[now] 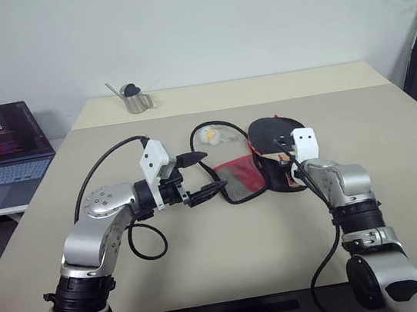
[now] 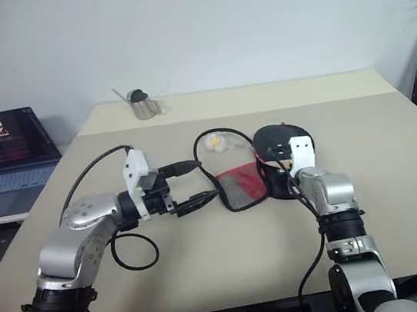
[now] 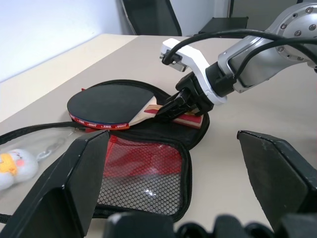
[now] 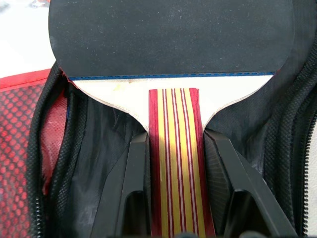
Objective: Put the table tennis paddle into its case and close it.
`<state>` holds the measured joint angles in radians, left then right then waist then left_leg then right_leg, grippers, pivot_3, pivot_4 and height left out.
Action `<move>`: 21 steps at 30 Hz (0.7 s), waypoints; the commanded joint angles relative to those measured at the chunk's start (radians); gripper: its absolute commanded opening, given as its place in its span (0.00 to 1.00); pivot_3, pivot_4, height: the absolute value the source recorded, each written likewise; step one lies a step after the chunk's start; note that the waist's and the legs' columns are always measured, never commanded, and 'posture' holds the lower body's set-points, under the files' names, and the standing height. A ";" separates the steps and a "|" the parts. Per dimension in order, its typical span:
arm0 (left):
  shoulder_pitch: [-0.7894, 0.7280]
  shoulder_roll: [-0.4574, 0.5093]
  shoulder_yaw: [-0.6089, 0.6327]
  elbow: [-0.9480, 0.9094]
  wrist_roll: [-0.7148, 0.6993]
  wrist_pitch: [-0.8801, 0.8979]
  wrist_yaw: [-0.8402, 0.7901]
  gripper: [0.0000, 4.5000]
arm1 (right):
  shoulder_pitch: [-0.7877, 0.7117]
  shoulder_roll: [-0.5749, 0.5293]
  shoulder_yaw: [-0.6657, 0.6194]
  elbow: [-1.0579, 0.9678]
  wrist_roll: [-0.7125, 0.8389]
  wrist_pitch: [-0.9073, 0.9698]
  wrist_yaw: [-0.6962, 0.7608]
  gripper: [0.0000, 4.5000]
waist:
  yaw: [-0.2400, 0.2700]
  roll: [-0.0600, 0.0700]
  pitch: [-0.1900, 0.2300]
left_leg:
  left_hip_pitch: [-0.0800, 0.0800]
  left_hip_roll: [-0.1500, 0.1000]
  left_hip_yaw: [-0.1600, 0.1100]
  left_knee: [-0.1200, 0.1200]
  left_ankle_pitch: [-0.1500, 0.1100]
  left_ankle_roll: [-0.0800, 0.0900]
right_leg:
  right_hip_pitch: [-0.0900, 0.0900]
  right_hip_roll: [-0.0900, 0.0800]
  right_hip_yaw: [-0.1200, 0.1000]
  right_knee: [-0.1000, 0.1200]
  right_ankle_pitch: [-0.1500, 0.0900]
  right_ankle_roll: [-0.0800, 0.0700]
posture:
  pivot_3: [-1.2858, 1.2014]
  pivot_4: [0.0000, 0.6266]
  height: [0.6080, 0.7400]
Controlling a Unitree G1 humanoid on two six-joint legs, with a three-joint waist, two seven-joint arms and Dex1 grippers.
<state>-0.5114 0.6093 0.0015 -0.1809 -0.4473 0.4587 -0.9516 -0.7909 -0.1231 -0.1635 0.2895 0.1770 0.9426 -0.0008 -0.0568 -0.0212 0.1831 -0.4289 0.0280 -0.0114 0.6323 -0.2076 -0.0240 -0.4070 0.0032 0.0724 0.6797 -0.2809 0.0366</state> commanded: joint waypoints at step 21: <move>-0.009 0.003 0.001 -0.029 -0.004 -0.012 0.000 1.00 | -0.017 0.003 0.038 0.004 -0.059 -0.077 -0.025 0.32 | 0.000 0.000 0.000 | 0.000 0.000 0.000 0.000 0.000 0.000 | 0.000 0.000 0.000 0.000 0.000 0.000 | 0.52 0.24 1.00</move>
<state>-0.5068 0.6082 -0.0042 -0.1809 -0.4470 0.4579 -0.9516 -0.7886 -0.1291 -0.1292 0.3071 0.1198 0.8993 -0.0221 -0.0570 -0.0213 0.1831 -0.4288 0.0280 -0.0115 0.6323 -0.2076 -0.0241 -0.4070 0.0032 0.0724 0.6799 -0.2809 0.0366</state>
